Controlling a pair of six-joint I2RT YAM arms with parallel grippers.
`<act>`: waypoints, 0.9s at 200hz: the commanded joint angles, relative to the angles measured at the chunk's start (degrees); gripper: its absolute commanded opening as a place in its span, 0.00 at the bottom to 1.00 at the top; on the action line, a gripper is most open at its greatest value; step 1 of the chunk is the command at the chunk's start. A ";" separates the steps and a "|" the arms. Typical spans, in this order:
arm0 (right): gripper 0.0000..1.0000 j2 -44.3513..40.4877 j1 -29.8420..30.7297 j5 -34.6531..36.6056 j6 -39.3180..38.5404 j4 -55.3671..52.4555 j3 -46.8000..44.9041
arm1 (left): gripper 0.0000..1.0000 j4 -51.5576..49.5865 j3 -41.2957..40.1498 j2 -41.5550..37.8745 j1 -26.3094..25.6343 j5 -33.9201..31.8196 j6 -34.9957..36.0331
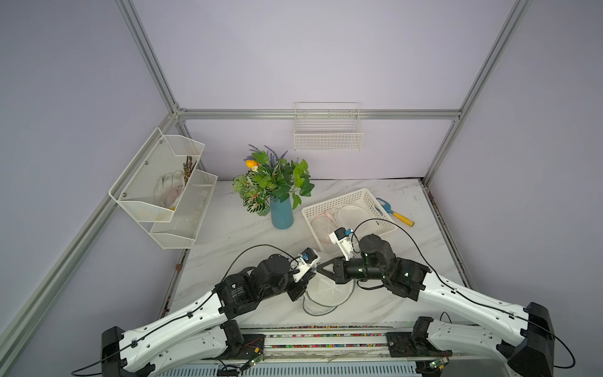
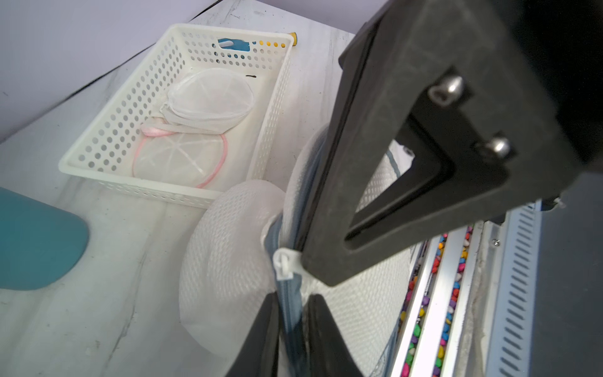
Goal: Turn the laundry bag inside out
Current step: Zip the zipper on the laundry bag.
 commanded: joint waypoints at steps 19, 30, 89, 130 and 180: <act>0.00 -1.42 -0.12 3.55 -0.52 -0.85 1.71 | 0.04 0.39 1.71 -0.57 -0.10 -0.78 1.54; 0.00 -2.03 -1.06 4.10 -0.05 -1.13 1.26 | 0.01 0.56 1.42 -1.27 -0.11 -0.39 1.56; 0.00 -6.19 -8.29 1.35 3.17 -1.32 -4.37 | 0.00 2.72 -2.06 -7.36 -0.12 1.38 2.28; 0.00 -9.30 -11.89 -1.35 5.06 -1.94 -9.31 | 0.00 6.26 -6.05 -11.55 -0.12 -1.26 1.31; 0.00 -6.13 -11.52 -6.04 2.38 -1.56 -6.66 | 0.51 7.06 -10.56 -13.36 -0.12 -5.03 -0.12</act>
